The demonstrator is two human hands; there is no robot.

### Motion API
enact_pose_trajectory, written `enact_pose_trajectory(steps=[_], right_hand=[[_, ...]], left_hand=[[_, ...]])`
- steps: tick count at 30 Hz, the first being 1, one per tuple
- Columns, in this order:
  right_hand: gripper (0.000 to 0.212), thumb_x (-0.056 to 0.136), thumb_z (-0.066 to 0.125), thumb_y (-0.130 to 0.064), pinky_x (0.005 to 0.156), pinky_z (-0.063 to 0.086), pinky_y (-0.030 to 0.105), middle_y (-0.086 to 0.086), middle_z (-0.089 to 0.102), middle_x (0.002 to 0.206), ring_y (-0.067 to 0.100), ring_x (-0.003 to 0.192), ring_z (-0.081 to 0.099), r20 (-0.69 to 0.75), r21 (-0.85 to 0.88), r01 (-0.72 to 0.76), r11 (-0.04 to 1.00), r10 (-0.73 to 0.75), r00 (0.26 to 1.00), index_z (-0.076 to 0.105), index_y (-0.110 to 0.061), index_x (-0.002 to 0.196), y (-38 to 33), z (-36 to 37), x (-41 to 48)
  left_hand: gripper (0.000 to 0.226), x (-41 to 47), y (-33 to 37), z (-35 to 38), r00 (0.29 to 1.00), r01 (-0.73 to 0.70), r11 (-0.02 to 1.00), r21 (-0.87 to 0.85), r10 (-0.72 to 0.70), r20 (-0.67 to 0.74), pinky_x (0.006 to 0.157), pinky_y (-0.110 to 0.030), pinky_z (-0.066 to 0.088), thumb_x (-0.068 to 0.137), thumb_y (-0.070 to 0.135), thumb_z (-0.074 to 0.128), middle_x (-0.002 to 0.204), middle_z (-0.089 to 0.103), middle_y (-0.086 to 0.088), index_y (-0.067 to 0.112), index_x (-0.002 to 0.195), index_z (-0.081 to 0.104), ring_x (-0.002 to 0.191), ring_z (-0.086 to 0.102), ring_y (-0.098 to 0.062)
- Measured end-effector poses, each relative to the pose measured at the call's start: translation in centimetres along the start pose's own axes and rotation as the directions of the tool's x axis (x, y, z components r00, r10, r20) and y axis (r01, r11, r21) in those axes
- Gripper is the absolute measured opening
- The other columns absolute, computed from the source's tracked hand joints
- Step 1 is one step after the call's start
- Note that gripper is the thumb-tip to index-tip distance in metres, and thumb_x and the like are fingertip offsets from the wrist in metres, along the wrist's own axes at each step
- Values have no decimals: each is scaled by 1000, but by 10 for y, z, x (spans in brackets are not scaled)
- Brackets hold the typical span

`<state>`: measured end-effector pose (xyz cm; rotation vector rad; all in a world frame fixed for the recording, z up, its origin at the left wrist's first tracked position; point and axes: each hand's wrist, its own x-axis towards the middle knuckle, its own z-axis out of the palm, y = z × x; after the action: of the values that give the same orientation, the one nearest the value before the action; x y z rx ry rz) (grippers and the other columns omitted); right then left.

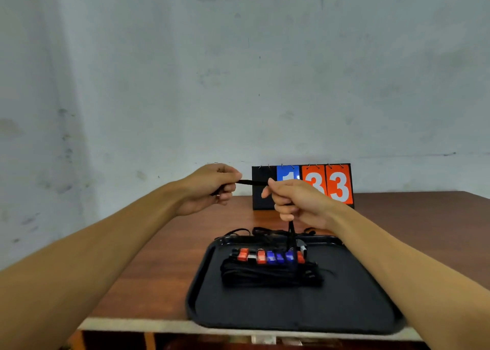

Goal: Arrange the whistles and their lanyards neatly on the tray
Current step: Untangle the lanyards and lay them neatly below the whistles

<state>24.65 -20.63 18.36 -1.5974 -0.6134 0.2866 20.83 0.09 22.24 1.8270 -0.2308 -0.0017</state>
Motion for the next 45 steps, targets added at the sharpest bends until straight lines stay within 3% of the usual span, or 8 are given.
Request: enact_pose_trajectory(steps=[16, 21, 25, 30, 32, 35, 39, 45], right_hand=[[17, 96, 51, -17, 55, 47, 26, -3, 44, 53, 9, 46, 40, -12, -402, -69, 913, 70, 997, 62, -9, 86, 0, -4, -91], [26, 92, 59, -27, 89, 44, 23, -10, 59, 110, 5, 103, 56, 56, -650, -81, 755, 154, 987, 57, -22, 117, 2, -2, -97], [49, 90, 55, -42, 113, 32, 40, -5, 53, 134, 13, 127, 46, -14, -261, 21, 965, -26, 1000, 48, -18, 133, -9, 19, -79], [45, 98, 40, -45, 101, 47, 47, 10, 65, 75, 28, 82, 67, 53, 123, 45, 991, -51, 997, 58, -7, 114, -17, 52, -67], [50, 98, 36, -49, 82, 54, 41, 2, 38, 52, 20, 50, 47, 47, 150, 35, 988, -43, 998, 59, -6, 87, -13, 61, -67], [55, 96, 34, -54, 47, 40, 25, 0, 16, 56, 13, 46, 17, -9, 170, 15, 985, -14, 1000, 44, -12, 62, -3, 61, -68], [53, 97, 36, -52, 42, 28, 22, -3, 21, 52, 12, 47, 16, -120, 75, -42, 996, 51, 991, 41, -13, 61, 13, 49, -70], [44, 100, 37, -42, 42, 29, 20, -4, 30, 50, 9, 42, 25, -215, -244, -151, 958, 98, 972, 53, -8, 76, 35, 28, -79]], left_hand=[[33, -42, 9, 33, 947, -199, 976, -92, 167, -274, 86, -33, 48, 81, 30, 71, 99, 70, -3, 4, 100, 67, 90, 64, -17], [34, -45, 22, 42, 926, -252, 959, -129, 201, -318, 83, -30, 47, 79, 33, 73, 99, 71, 0, 7, 100, 68, 90, 64, -14], [34, -43, 29, 58, 924, -263, 961, -81, 226, -310, 85, -25, 40, 77, 33, 76, 98, 67, 8, 9, 99, 71, 89, 53, -1], [20, -42, 24, 62, 910, -331, 929, -165, 268, -318, 83, -27, 44, 86, 28, 67, 94, 65, 2, 9, 92, 65, 91, 58, -12], [25, -43, 20, 58, 927, -361, 842, -402, 277, -251, 84, -31, 51, 95, 23, 54, 99, 67, -9, -1, 101, 59, 95, 64, -21], [26, -47, 14, 48, 942, -334, 740, -584, 277, -187, 63, -29, 57, 99, 24, 45, 83, 66, -14, 0, 99, 53, 71, 71, -24], [17, -37, -4, 34, 814, -323, 947, 9, 282, -508, 44, -26, 35, 96, 23, 55, 61, 48, -6, 11, 89, 45, 42, 39, -18], [17, -28, -31, 13, 640, -73, 739, 670, 550, -537, 59, -39, 43, 98, 29, 49, 72, 57, -9, 13, 94, 46, 63, 55, -30]])
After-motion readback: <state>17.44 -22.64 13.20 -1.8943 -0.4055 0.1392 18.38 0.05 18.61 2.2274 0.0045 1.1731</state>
